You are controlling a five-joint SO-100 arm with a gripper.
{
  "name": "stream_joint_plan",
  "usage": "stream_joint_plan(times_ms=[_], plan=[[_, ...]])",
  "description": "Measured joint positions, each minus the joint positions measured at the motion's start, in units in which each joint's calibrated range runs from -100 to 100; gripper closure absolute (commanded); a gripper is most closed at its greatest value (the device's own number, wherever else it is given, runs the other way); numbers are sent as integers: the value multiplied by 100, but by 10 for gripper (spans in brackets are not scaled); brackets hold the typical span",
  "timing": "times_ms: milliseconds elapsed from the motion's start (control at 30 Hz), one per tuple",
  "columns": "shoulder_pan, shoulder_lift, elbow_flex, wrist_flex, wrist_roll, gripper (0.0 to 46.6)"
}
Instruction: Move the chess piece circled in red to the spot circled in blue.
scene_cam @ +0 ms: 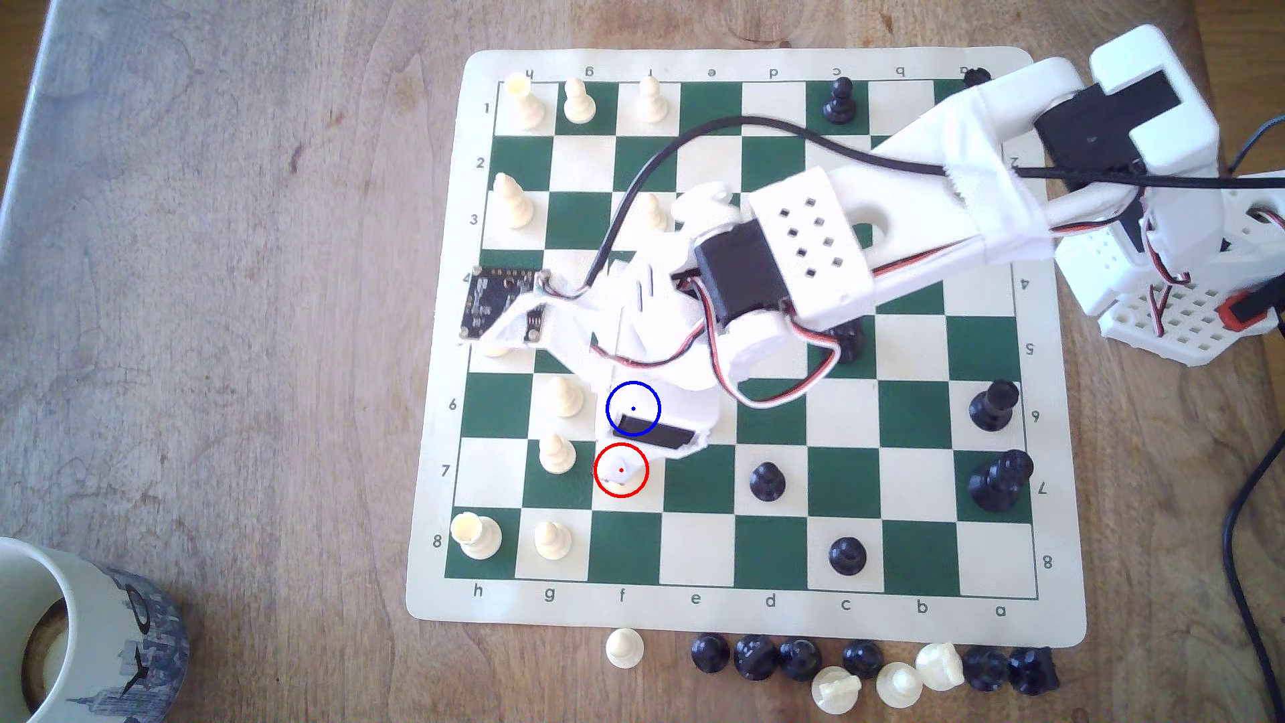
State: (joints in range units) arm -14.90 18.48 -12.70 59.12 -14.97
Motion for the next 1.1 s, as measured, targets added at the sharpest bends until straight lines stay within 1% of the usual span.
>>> stream_joint_plan(times_ms=[533,800,867,900,967,1100], plan=[[0,117,0,-56,0,345],[-59,117,0,-56,0,362],[-59,218,0,-56,0,383],[-59,260,0,-56,0,411],[-59,276,0,-56,0,422],[-59,276,0,-56,20,428]])
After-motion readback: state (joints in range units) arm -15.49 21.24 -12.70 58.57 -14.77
